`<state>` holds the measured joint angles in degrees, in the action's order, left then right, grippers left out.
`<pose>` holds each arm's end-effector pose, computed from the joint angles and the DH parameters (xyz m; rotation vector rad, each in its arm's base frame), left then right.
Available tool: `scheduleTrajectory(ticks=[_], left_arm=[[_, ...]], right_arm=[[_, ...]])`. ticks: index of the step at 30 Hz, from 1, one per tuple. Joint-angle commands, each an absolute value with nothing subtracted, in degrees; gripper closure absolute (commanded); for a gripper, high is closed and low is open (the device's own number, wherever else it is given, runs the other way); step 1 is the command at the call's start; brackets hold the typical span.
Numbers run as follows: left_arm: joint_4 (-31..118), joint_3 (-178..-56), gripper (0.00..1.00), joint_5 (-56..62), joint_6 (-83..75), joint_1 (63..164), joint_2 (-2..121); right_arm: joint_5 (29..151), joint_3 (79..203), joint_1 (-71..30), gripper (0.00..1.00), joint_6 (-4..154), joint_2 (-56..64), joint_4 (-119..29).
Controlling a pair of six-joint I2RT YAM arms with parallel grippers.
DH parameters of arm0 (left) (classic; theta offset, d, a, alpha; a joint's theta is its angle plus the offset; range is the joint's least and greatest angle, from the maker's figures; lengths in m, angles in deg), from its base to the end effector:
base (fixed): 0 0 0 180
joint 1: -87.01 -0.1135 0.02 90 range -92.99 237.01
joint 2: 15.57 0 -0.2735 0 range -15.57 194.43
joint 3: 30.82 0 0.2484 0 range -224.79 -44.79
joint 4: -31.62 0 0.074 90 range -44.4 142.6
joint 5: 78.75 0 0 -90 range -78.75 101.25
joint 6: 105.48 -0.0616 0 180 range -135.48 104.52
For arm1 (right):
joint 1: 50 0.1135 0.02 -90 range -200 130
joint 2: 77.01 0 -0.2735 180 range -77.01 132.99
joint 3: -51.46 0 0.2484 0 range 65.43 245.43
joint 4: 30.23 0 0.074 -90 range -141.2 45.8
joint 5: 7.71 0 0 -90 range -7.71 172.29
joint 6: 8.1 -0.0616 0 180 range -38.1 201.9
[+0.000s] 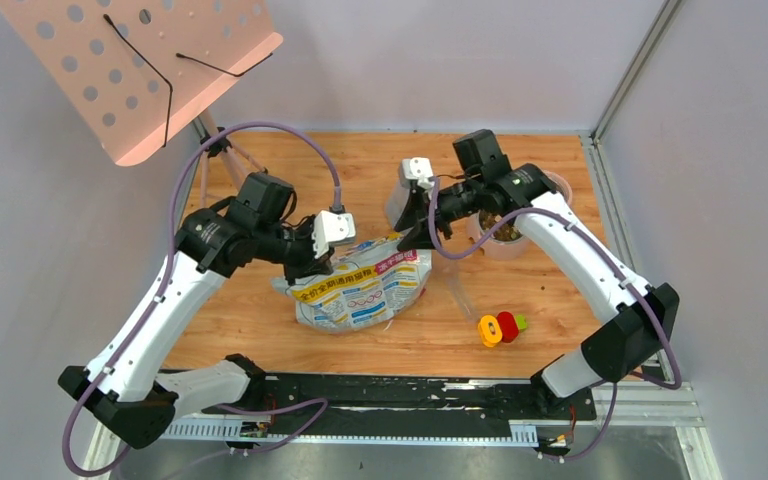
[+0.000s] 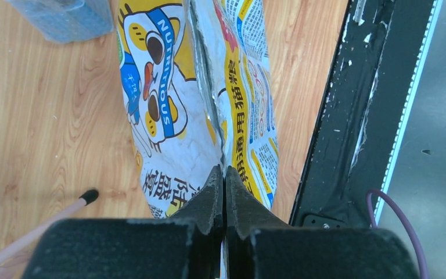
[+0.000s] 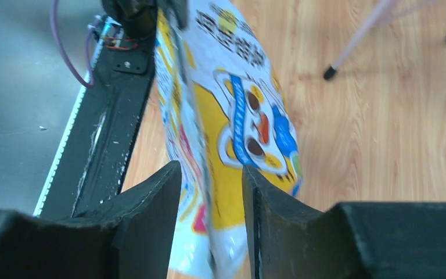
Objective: Serve the pet food
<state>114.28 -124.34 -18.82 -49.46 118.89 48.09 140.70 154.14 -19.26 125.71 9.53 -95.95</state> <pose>0.1459 -0.1271 0.3809 1.4959 1.9081 -0.6336 0.2405 0.2041 0.3746 -1.6312 1.4228 1.0886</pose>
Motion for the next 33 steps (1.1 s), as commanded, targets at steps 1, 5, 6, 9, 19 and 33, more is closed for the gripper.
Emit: scheduleTrajectory(ticks=[1, 5, 6, 9, 19, 33], left_arm=[[112.4, -129.4, 1.00, -21.9, -45.7, 118.4, 49.3], [110.9, -131.4, 1.00, -23.7, -43.5, 118.4, 50.7], [110.5, -131.5, 1.00, -23.9, -43.2, 118.3, 50.7], [110.0, -131.3, 1.00, -24.0, -42.7, 118.4, 50.8], [114.8, -135.6, 1.00, -22.7, -45.4, 117.0, 51.5], [131.1, -127.9, 1.00, -11.6, -58.9, 110.5, 40.7]], right_arm=[[145.3, 156.0, -14.4, 0.55, 122.9, 11.9, -89.5], [147.7, 155.7, -12.4, 0.54, 116.4, 14.1, -82.3], [148.0, 155.7, -12.1, 0.54, 114.8, 14.6, -80.4], [148.3, 156.7, -11.3, 0.57, 112.2, 15.9, -78.5], [146.3, 154.9, -12.6, 1.00, 113.7, 16.4, -80.8], [145.0, 158.0, -20.8, 1.00, 119.5, 12.2, -86.9]])
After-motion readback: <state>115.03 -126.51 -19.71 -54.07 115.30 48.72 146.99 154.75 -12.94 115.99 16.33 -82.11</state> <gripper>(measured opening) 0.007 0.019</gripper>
